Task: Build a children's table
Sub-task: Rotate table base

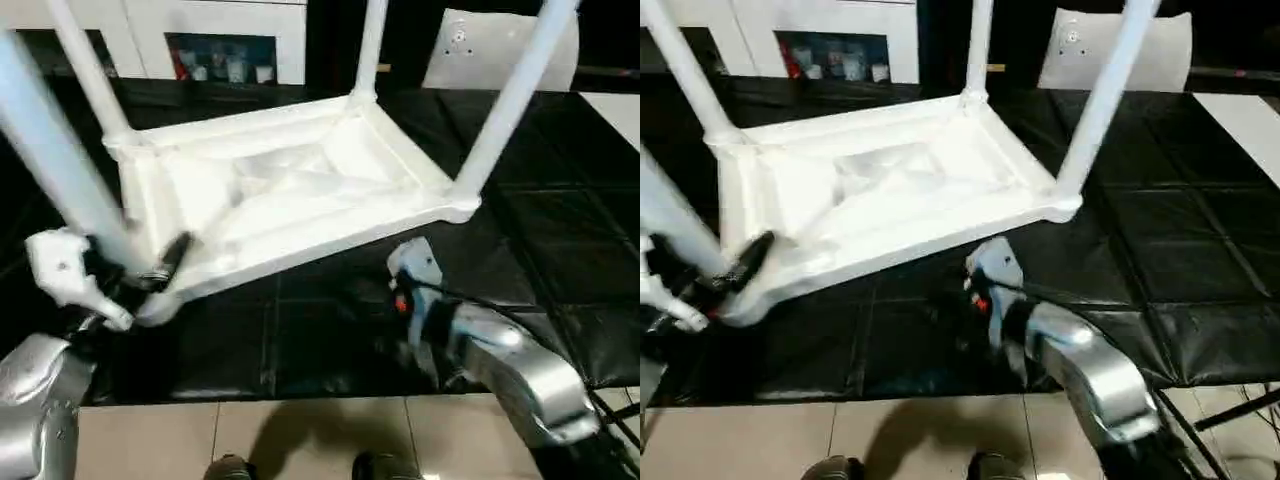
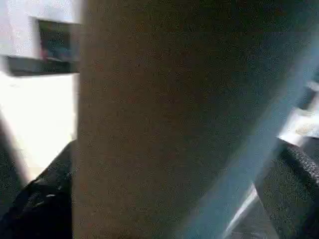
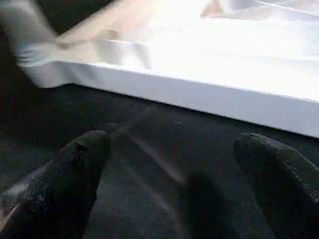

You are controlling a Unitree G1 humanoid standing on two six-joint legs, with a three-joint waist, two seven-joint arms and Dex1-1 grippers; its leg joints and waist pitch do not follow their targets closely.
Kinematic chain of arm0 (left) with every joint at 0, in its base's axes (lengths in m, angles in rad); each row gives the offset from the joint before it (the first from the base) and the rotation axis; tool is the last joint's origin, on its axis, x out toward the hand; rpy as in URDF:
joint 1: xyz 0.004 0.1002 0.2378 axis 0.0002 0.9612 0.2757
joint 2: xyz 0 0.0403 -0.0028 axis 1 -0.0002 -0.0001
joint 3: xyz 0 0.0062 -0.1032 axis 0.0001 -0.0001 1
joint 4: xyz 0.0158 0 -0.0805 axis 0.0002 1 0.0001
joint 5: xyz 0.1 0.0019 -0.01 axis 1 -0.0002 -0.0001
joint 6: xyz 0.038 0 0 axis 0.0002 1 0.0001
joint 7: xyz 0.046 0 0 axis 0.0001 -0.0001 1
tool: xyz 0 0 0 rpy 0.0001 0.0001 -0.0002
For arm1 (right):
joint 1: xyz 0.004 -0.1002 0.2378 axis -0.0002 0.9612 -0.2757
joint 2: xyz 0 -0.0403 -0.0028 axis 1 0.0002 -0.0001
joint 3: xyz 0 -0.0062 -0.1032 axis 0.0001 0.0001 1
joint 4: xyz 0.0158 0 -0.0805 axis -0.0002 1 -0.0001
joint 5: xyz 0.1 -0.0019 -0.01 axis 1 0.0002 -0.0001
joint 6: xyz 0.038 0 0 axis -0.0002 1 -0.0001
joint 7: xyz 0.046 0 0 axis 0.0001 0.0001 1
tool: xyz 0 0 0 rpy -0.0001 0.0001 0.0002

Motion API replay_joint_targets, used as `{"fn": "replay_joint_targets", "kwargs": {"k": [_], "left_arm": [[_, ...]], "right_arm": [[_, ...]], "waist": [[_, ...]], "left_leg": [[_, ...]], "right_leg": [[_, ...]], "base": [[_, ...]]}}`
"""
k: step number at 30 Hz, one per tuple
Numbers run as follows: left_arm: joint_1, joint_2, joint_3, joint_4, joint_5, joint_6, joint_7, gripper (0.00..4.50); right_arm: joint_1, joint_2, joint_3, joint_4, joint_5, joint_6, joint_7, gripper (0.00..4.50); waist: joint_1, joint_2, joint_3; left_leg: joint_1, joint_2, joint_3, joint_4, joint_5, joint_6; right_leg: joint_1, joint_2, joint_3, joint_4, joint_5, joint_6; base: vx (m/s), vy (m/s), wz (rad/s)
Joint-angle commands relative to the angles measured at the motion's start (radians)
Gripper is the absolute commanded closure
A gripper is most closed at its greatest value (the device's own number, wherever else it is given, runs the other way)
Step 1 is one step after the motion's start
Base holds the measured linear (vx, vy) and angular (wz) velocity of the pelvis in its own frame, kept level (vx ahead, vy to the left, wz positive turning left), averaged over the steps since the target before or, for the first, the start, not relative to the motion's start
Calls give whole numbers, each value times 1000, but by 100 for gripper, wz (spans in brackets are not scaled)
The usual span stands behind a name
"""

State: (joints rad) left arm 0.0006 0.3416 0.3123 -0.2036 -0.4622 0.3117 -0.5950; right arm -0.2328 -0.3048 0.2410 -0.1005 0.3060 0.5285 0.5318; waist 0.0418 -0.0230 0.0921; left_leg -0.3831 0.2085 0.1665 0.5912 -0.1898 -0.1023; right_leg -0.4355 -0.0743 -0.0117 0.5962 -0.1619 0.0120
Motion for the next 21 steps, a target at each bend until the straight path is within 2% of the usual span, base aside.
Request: {"fn": "replay_joint_targets", "kwargs": {"k": [1, 2, 3, 5, 6, 7, 8, 11, 13, 14, 16, 17, 18, 20, 21], "left_arm": [[-7, 24, -70, -19, -69, 87, -88, 3], [-7, 44, -92, -31, -97, 117, -130, 3], [-7, 51, -104, -38, -114, 138, -149, 3], [-9, 64, -121, -48, -132, 161, -174, 3], [-14, 71, -140, -60, -146, 183, -192, 3], [-23, 75, -159, -69, -156, 201, -208, 3], [-36, 72, -181, -78, -160, 215, -215, 3], [-53, 55, -214, -98, -175, 231, -216, 3], [-69, 47, -247, -127, -207, 258, -226, 3], [-80, 37, -269, -145, -224, 275, -227, 3], [-107, 20, -331, -195, -280, 339, -250, 3], [-112, 20, -345, -203, -289, 350, -256, 3], [-116, 20, -360, -211, -295, 359, -263, 3], [-140, -9, -401, -219, -301, 372, -268, 3], [-145, -15, -407, -218, -304, 375, -272, 3]], "right_arm": [[-25, 14, -24, 66, -62, -35, -88, 0], [-42, 29, -24, 116, -98, -57, -139, 0], [-49, 33, -19, 138, -113, -65, -156, 0], [-57, 44, -19, 170, -130, -71, -184, 0], [-66, 58, -22, 203, -140, -76, -209, 0], [-76, 80, -32, 239, -145, -82, -234, 0], [-88, 104, -46, 275, -146, -89, -259, 0], [-110, 114, -27, 323, -170, -97, -271, 0], [-131, 126, -7, 368, -191, -110, -273, 0], [-144, 136, -1, 392, -196, -121, -272, 0], [-181, 167, 8, 451, -202, -155, -270, 0], [-190, 175, 9, 464, -204, -162, -270, 0], [-199, 182, 9, 475, -206, -168, -272, 0], [-232, 211, 6, 517, -212, -189, -272, 0], [-239, 217, 5, 527, -213, -193, -272, 0]], "waist": [[-5, 21, -61], [-6, 21, -61], [-7, 17, -61], [-6, 18, -63], [-8, 12, -62], [-9, 12, -63], [-13, 7, -63], [-14, 10, -58], [-16, 9, -58], [-18, 3, -55], [-20, 6, -56], [-23, 1, -54], [-27, 1, -51], [-41, -2, -50], [-45, -9, -54]], "left_leg": [[20, -1, 12, -76, -208, -18], [20, -2, 14, -76, -202, -23], [20, -1, 15, -76, -205, -25], [20, -2, 16, -73, -184, -20], [17, -3, 17, -74, -180, -15], [16, -3, 18, -73, -171, -12], [16, -4, 18, -72, -176, -8], [20, -2, 21, -73, -202, -12], [17, -2, 19, -74, -212, -21], [14, -3, 20, -74, -219, -19], [17, -4, 19, -74, -246, -25], [12, -4, 16, -76, -253, -29], [14, -3, 15, -76, -272, -35], [10, -5, 13, -76, -296, -35], [10, -5, 14, -74, -298, -34]], "right_leg": [[42, -14, 18, -52, -162, -164], [41, -13, 17, -51, -159, -167], [43, -13, 17, -51, -156, -168], [47, -14, 18, -45, -118, -169], [50, -13, 18, -46, -113, -168], [51, -15, 19, -45, -108, -170], [50, -15, 20, -44, -126, -171], [45, -15, 21, -49, -161, -164], [47, -16, 20, -48, -184, -155], [48, -15, 21, -52, -199, -145], [44, -16, 21, -54, -251, -133], [47, -16, 20, -53, -271, -127], [42, -15, 20, -55, -290, -123], [42, -15, 19, -57, -314, -118], [43, -15, 19, -58, -322, -116]], "base": [[0, 0, 0], [0, 0, 0], [0, 0, 0], [0, 0, 0], [0, 0, 0], [0, 0, 0], [0, 0, 0], [0, 0, 0], [0, 0, 0], [0, 0, 0], [0, 0, 0], [0, 0, 0], [0, 0, 0], [0, 0, 0], [0, 0, 0]]}}
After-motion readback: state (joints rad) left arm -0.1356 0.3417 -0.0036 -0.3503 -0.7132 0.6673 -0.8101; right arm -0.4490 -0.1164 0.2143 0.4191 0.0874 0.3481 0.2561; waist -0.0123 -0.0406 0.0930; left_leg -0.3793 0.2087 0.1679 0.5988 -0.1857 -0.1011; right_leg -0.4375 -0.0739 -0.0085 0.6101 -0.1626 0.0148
